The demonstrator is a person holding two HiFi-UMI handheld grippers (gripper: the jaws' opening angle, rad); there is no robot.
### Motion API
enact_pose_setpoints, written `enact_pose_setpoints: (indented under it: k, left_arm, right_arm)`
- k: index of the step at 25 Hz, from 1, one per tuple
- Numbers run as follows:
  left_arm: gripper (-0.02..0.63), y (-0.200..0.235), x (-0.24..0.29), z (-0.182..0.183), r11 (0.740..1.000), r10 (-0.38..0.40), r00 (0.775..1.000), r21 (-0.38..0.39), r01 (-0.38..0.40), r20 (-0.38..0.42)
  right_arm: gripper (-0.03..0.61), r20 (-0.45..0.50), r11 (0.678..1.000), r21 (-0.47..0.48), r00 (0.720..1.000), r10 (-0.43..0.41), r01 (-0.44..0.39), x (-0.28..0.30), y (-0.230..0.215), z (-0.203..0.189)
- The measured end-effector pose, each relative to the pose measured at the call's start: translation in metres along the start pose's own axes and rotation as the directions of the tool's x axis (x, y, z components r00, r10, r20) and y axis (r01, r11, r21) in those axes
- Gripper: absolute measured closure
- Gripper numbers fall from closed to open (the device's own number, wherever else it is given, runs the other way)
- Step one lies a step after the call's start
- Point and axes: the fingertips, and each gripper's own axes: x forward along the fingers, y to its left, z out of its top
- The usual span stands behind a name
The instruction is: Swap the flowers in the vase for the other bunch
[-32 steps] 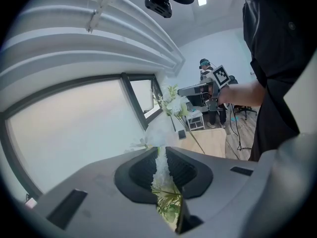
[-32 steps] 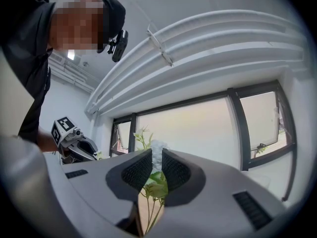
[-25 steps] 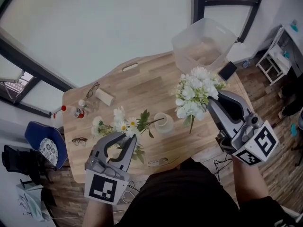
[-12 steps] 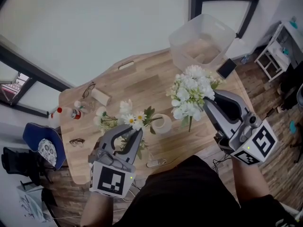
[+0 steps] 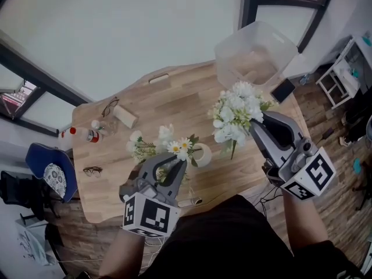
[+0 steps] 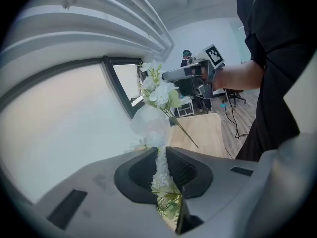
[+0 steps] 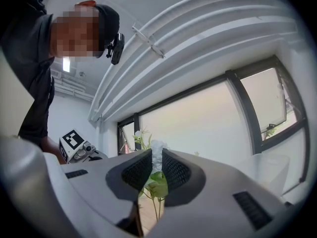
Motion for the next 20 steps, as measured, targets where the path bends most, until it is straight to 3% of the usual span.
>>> enact_pose_setpoints:
  k: [7, 20]
  left_arm:
    - [0.561, -0.024, 0.03, -0.001, 0.996, -0.041, 0.998, 0.075, 0.044, -0.043]
    - [0.56, -0.04, 0.051, 0.003, 0.988, -0.106, 0.993, 0.108, 0.11, -0.048]
  right_arm:
    - [0.5, -0.014, 0.999, 0.028, 0.999, 0.028, -0.028, 0.006, -0.009, -0.013]
    - [0.5, -0.032, 0.997, 0.074, 0.999, 0.029, -0.026, 0.005, -0.017, -0.029]
